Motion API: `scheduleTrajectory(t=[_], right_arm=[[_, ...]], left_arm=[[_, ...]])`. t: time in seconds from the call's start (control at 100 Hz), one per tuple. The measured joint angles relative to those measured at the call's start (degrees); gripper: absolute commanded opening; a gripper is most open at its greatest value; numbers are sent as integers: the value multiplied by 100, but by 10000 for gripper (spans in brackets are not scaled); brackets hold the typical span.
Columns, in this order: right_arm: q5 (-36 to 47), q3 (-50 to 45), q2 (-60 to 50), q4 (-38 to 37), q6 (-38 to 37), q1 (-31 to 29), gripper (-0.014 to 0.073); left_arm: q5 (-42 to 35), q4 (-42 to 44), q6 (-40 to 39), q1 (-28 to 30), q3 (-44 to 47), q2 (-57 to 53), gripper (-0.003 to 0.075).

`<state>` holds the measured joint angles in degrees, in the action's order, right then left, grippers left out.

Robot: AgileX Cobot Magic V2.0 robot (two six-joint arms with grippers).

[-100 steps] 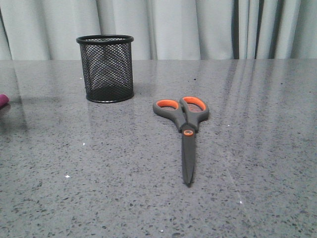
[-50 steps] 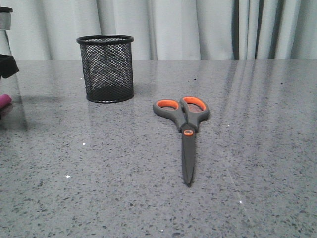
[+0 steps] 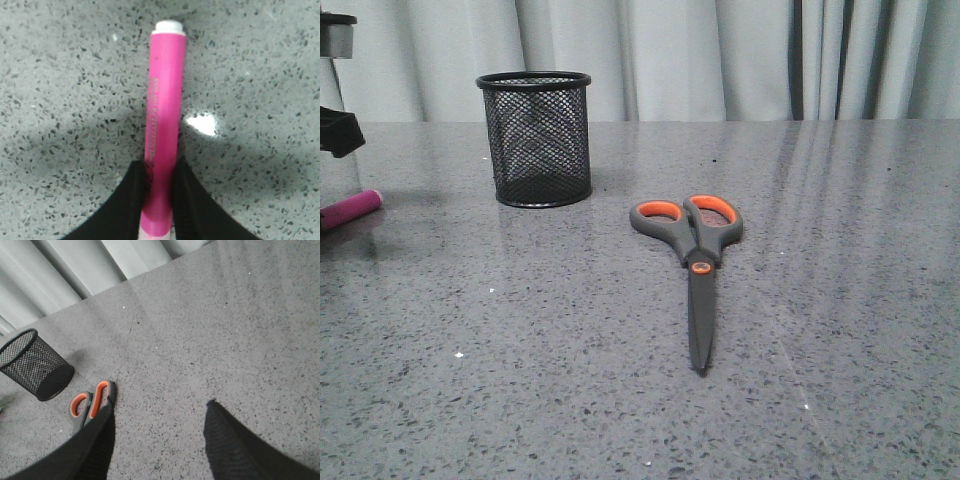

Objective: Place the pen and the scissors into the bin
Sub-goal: 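Close the left gripper on the pink marker and lift it upright, then carry the marker with the left gripper above the black mesh cup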

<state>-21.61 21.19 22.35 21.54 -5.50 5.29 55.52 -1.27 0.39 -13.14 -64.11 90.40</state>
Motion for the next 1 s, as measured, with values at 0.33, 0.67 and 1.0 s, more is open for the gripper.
scheduleTrajectory(t=[0.33, 0.67, 1.0], right_arm=[[-121, 0, 0, 0, 0, 0, 360], [-121, 0, 0, 0, 0, 0, 360], [-121, 0, 0, 0, 0, 0, 360]], left_arm=[[-2401, -1539, 531, 0, 156, -1338, -21], [-4711, -4141, 2744, -518, 371, -1775, -20], [-6472, -4354, 2947, -1788, 854, -1346, -20]])
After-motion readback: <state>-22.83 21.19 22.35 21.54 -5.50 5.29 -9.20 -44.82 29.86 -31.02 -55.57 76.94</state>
